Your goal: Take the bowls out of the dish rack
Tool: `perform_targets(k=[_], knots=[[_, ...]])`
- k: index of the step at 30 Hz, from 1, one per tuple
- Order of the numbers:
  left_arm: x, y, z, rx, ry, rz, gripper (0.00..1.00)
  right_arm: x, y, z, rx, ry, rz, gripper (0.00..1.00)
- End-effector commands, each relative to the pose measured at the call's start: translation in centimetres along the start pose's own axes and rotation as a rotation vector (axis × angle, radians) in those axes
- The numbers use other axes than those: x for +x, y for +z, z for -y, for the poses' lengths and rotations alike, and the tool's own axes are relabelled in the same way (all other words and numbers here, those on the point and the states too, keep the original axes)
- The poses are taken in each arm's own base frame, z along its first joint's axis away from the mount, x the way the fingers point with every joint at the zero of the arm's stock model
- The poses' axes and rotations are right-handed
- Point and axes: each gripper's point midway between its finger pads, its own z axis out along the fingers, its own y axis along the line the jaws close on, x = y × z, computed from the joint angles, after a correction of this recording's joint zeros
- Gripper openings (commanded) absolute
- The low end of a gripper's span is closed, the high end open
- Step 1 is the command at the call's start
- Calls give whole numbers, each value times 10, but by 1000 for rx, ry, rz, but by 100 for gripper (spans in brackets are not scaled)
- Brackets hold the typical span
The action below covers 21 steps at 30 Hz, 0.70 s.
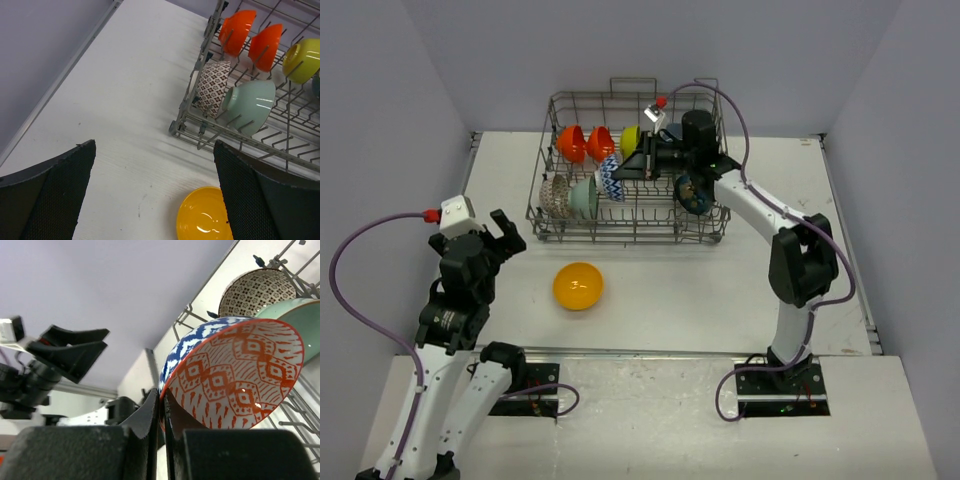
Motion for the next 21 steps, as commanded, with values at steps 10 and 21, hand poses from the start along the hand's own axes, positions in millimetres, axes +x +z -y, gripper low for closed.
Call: perform_targets(k=[10,21], knots=[[-34,-31,-64,-311,-147,167,100,75,27,-65,393,-566,-36,0],[-42,-54,-87,-388,-233,244,100,137,54,-51,697,-750,-196,0]])
